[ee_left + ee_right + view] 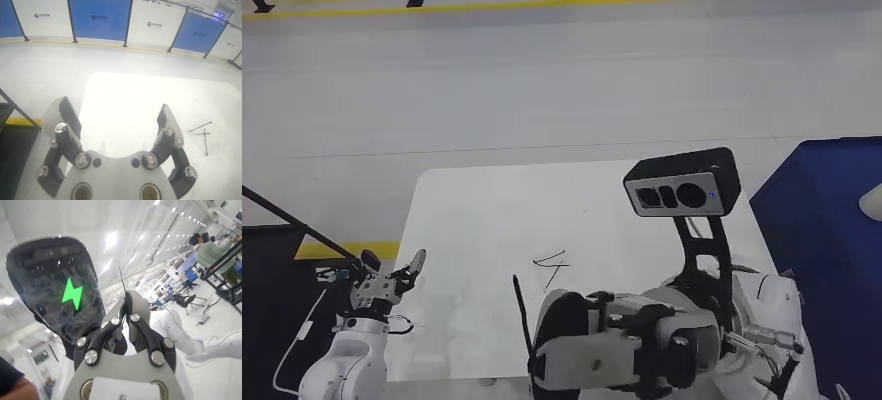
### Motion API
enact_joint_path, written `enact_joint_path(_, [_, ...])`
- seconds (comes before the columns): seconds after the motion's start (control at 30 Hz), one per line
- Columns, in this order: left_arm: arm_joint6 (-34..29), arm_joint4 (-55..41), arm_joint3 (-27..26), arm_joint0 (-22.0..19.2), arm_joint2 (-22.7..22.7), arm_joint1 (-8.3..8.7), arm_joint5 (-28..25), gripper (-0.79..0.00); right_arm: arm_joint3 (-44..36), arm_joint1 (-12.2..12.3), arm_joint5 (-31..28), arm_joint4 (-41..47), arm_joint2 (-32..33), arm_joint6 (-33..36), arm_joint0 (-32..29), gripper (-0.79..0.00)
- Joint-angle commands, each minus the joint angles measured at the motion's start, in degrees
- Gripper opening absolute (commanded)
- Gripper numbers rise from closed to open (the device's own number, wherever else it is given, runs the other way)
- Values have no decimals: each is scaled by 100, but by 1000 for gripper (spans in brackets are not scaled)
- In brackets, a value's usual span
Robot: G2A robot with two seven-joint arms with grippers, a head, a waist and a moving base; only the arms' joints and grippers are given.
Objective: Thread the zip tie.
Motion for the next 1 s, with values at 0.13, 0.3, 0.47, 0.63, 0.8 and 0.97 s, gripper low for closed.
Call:
enact_joint_path(0.13, [0,0,0,0,0,0,0,0,177,-106,-1413,-401,-311,-324,-54,-785])
enact_joint_path(0.3, [0,0,0,0,0,0,0,0,326,-159,-1466,-413,-330,-564,37,-785])
enact_joint_path(0.47, [0,0,0,0,0,0,0,0,580,-228,-562,1051,-345,-1341,30,-785])
enact_joint_path(0.63, [0,0,0,0,0,0,0,0,865,-242,1041,3124,14,-1852,94,-785])
enact_joint_path(0.8, [0,0,0,0,0,0,0,0,863,-243,2180,4520,161,-2194,-8,-785])
enact_joint_path(0.97, [0,0,0,0,0,0,0,0,784,-259,2621,5194,149,-2355,-125,-785])
